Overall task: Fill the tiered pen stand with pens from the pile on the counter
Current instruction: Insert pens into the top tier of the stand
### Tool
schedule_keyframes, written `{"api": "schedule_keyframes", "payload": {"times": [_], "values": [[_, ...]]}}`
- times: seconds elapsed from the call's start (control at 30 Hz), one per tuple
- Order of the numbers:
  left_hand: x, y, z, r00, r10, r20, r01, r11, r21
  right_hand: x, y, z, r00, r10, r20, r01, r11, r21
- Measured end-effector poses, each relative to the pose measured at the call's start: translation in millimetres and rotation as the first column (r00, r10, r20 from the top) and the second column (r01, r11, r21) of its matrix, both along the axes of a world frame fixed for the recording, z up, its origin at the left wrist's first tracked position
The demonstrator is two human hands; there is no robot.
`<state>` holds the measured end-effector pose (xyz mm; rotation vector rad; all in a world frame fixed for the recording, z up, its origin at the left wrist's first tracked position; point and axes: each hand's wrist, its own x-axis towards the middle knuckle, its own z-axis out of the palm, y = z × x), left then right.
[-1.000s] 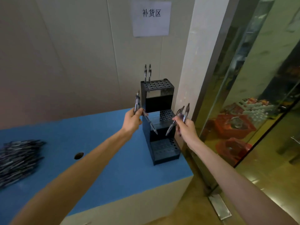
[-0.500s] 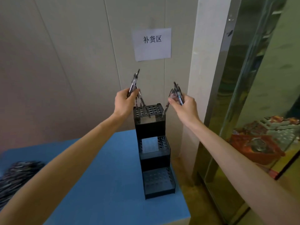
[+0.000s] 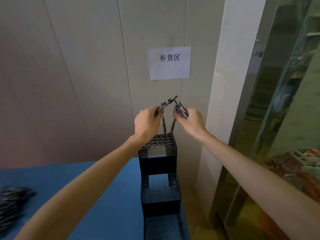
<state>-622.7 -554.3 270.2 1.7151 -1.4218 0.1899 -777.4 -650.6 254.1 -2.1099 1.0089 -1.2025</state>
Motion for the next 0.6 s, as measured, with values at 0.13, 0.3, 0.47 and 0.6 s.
{"api": "schedule_keyframes", "payload": {"times": [0.13, 0.3, 0.47, 0.6], "values": [[-3, -6, 1, 0.998, 0.047, 0.052, -0.048, 0.999, 0.021, 0, -10, -11, 0.989, 0.14, -0.05, -0.14, 0.99, -0.004], [-8, -8, 5, 0.982, 0.115, 0.152, -0.125, 0.991, 0.056, 2, -24, -14, 0.959, 0.27, -0.081, -0.272, 0.962, -0.017], [-9, -11, 9, 0.958, 0.168, 0.232, -0.194, 0.976, 0.094, 9, -34, -12, 0.897, 0.375, -0.233, -0.387, 0.922, -0.009], [-9, -8, 0, 0.95, 0.189, 0.247, -0.227, 0.964, 0.135, 10, -35, -23, 0.873, 0.378, -0.308, -0.411, 0.911, -0.045]]}}
